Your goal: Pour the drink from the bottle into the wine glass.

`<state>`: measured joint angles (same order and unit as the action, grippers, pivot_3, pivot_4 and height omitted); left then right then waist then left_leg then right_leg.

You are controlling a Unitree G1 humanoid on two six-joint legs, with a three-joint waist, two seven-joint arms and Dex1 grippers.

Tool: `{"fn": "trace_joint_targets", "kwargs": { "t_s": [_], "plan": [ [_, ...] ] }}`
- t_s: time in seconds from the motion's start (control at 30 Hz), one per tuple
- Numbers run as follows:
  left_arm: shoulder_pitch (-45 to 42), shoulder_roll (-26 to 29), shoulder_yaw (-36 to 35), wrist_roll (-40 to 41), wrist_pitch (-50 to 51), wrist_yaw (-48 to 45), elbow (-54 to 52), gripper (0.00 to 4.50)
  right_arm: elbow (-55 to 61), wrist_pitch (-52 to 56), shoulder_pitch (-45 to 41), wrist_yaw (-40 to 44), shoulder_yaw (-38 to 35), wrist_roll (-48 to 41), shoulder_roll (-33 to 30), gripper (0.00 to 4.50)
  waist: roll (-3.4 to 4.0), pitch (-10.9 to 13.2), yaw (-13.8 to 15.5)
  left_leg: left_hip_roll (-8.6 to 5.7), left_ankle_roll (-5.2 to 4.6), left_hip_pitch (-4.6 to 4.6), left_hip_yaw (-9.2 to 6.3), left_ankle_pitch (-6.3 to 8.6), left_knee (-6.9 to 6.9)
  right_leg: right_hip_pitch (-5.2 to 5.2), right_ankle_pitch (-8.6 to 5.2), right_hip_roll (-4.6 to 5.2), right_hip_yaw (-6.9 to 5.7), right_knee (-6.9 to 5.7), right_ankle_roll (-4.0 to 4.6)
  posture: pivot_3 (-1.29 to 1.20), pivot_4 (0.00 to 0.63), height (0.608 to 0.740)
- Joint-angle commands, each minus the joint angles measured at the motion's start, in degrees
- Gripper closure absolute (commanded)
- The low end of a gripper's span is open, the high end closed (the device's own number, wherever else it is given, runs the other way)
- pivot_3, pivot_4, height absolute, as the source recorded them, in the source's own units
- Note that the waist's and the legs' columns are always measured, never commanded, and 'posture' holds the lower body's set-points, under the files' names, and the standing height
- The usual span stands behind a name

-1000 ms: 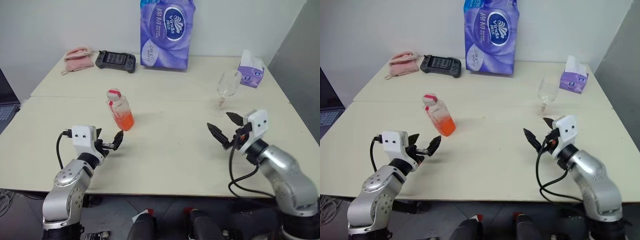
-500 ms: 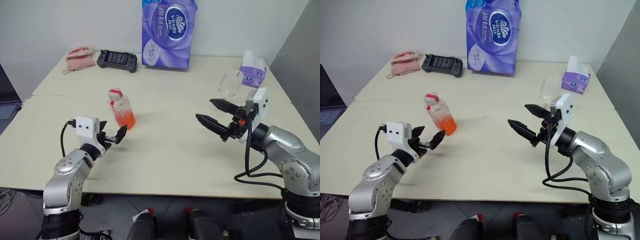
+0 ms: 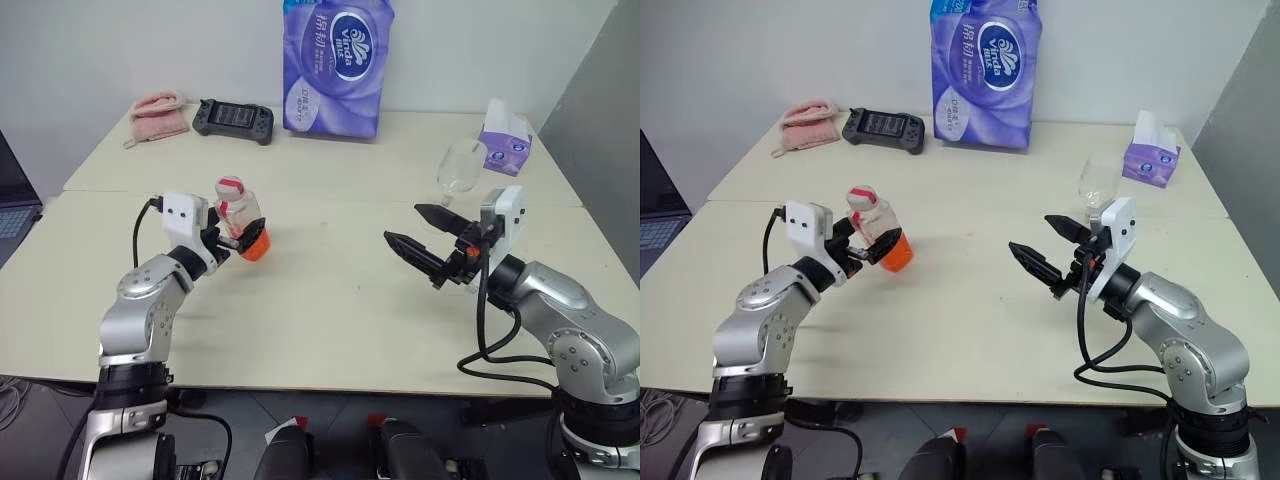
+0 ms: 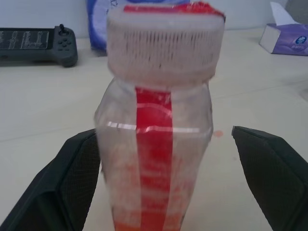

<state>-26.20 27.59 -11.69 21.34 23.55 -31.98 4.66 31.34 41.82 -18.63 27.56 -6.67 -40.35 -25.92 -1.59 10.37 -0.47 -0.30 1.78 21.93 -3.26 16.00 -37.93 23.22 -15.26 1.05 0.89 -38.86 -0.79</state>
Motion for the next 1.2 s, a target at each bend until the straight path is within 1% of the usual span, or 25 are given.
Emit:
{"fn": "trace_joint_targets", "kwargs": {
  "t_s": [0.03, 0.5, 0.6, 0.73, 0.8, 1.07, 1.2],
  "plan": [
    [-2.7, 0.7, -0.5, -0.2, -2.2, -0.9, 1.3, 0.01, 2.3, -1.4, -0.1, -0.5, -0.5, -0.2, 0.0, 0.0, 0.0, 0.0, 0.0, 0.0, 0.0, 0.01, -0.01, 0.0, 0.0, 0.0, 0.0, 0.0, -0.01, 0.0, 0.0, 0.0, 0.15, 0.74],
    [-5.0, 2.2, -1.1, 0.1, -4.7, -2.4, 4.9, 0.01, 2.4, -1.6, 0.2, -1.7, -0.3, -0.3, 0.5, 0.0, 0.0, 0.0, 0.0, 0.0, 0.0, 0.01, -0.03, 0.0, 0.01, 0.02, 0.02, 0.0, -0.02, -0.01, 0.04, 0.0, 0.15, 0.74],
    [-5.4, 1.9, -1.7, 0.6, -5.1, -2.4, 5.4, 0.58, 2.4, -1.4, 0.1, -1.9, -0.2, -0.4, 0.6, 0.0, 0.0, 0.0, 0.0, 0.0, 0.0, 0.01, -0.02, 0.0, 0.01, 0.02, 0.03, 0.0, -0.01, -0.01, 0.05, 0.0, 0.15, 0.74],
    [-5.4, 1.8, -1.8, 0.8, -5.3, -2.5, 5.4, 1.88, 2.6, -1.1, 0.0, -2.1, -0.2, -0.5, 0.7, 0.0, 0.0, 0.0, 0.0, 0.0, 0.0, 0.01, -0.03, 0.0, 0.01, 0.02, 0.03, 0.0, -0.01, -0.01, 0.04, 0.0, 0.15, 0.74],
    [-5.3, 1.8, -1.8, 0.8, -5.3, -2.6, 5.6, 2.32, 2.6, -1.1, -0.1, -2.1, -0.2, -0.6, 0.7, 0.0, 0.0, 0.0, 0.0, 0.0, 0.0, 0.01, -0.03, 0.0, 0.01, 0.02, 0.03, 0.0, -0.02, -0.01, 0.04, 0.0, 0.15, 0.74],
    [-4.9, 1.8, -1.5, 0.3, -4.9, -2.0, 5.5, 2.32, 2.5, -1.3, -0.8, -0.6, -0.1, -1.0, -0.1, 0.0, 0.0, 0.0, 0.0, 0.0, 0.0, 0.01, -0.04, 0.0, 0.01, 0.02, 0.03, 0.01, -0.02, -0.01, 0.04, 0.0, 0.15, 0.74],
    [-5.3, 1.7, -1.3, 0.1, -5.0, -2.1, 6.0, 2.32, 3.3, -1.2, -1.9, 2.5, -0.4, -4.0, -0.9, 0.0, 0.0, 0.0, 0.0, 0.0, 0.0, 0.01, -0.03, 0.0, 0.01, 0.02, 0.03, 0.01, -0.02, -0.01, 0.04, 0.0, 0.15, 0.74]
  ]
}}
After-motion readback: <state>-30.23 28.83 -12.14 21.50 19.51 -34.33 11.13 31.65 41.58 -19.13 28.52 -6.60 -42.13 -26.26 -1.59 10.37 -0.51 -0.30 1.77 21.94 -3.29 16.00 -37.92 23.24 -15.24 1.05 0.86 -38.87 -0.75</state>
